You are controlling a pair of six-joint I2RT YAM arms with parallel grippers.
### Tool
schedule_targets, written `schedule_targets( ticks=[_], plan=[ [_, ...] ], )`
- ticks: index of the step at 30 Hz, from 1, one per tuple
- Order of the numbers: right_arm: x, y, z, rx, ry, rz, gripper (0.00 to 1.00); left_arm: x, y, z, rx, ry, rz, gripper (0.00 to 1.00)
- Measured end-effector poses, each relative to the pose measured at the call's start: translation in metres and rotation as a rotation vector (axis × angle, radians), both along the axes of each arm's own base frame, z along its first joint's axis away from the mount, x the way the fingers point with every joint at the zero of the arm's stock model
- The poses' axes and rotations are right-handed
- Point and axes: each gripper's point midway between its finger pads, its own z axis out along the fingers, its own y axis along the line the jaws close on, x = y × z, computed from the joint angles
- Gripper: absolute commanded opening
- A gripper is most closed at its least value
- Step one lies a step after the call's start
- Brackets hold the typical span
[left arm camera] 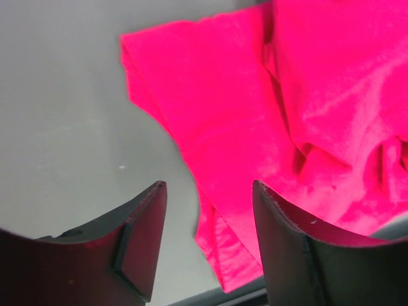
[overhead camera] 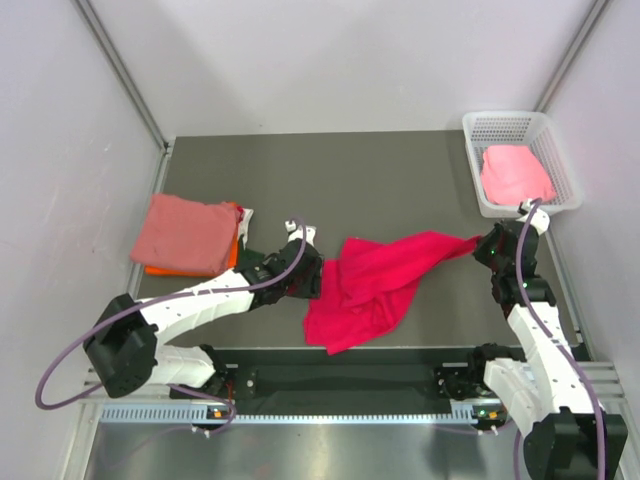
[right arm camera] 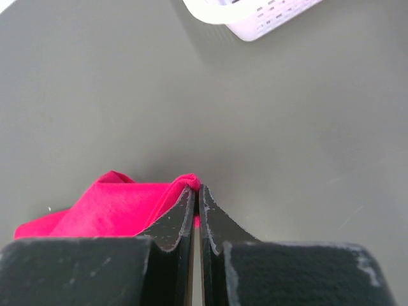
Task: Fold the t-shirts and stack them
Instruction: Flatten the tshirt out
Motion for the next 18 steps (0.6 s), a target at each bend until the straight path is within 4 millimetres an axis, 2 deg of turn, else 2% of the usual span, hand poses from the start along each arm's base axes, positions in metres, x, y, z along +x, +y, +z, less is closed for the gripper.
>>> schedule_targets(
  ticks=[5,10,18],
  plan=[
    [0.000,0.000,-0.001,0.003,0.002,-0.006,0.00,-0.010,-0.009,-0.010,-0.016,0.061,-0.049,0.51],
    [0.000,-0.001,-0.002,0.004,0.002,-0.007,0.00,-0.023,-0.016,-0.020,-0.027,0.127,-0.093,0.49],
    [0.000,-0.001,-0.002,0.005,0.005,-0.007,0.00,-0.086,-0.033,-0.035,-0.070,0.271,-0.187,0.52]
  ],
)
